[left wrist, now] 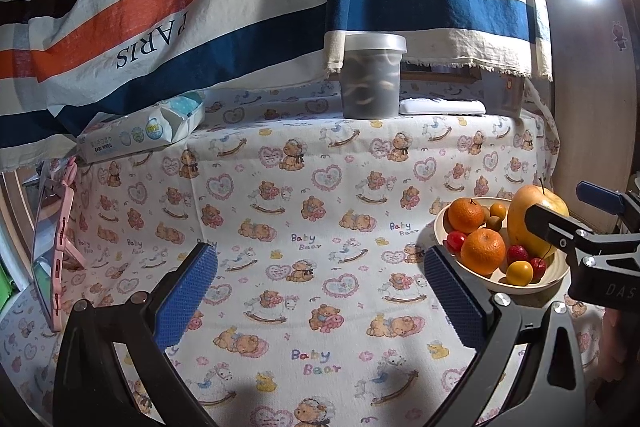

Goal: Organize fruits

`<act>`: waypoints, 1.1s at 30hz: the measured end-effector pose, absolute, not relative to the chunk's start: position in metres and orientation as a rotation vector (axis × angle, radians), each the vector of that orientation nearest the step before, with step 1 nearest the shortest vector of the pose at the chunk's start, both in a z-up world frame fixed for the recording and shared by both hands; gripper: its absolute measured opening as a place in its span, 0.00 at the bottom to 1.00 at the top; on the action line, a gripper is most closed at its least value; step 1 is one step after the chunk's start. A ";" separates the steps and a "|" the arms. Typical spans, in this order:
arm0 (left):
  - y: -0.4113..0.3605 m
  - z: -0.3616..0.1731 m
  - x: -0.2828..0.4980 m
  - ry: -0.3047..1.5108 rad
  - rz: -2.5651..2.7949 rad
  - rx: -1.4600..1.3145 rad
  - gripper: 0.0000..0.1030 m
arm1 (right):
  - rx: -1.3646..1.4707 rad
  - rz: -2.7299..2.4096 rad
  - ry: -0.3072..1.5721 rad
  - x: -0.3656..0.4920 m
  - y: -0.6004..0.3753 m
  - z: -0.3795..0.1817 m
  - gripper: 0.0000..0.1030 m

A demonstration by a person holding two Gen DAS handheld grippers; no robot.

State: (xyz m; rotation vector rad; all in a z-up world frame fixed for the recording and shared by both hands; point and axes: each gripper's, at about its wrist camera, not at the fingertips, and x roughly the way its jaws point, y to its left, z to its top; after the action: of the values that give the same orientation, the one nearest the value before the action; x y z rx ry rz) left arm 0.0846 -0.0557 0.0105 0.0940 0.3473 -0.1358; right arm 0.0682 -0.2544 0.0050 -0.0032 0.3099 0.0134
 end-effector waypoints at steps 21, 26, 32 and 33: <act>-0.057 0.011 0.083 0.337 -0.140 0.107 1.00 | -0.005 0.013 0.310 0.068 -0.253 0.005 1.00; -0.057 0.011 0.083 0.338 -0.140 0.108 1.00 | -0.006 0.013 0.310 0.068 -0.252 0.005 1.00; -0.057 0.011 0.083 0.339 -0.140 0.108 1.00 | -0.005 0.012 0.311 0.068 -0.252 0.005 1.00; -0.057 0.011 0.083 0.338 -0.140 0.107 1.00 | -0.005 0.012 0.311 0.068 -0.252 0.005 1.00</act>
State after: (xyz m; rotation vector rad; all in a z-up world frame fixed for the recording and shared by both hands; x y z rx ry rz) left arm 0.0832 -0.0571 0.0108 0.1074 0.3378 -0.1396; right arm 0.0675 -0.2518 0.0051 -0.0053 0.3106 0.0118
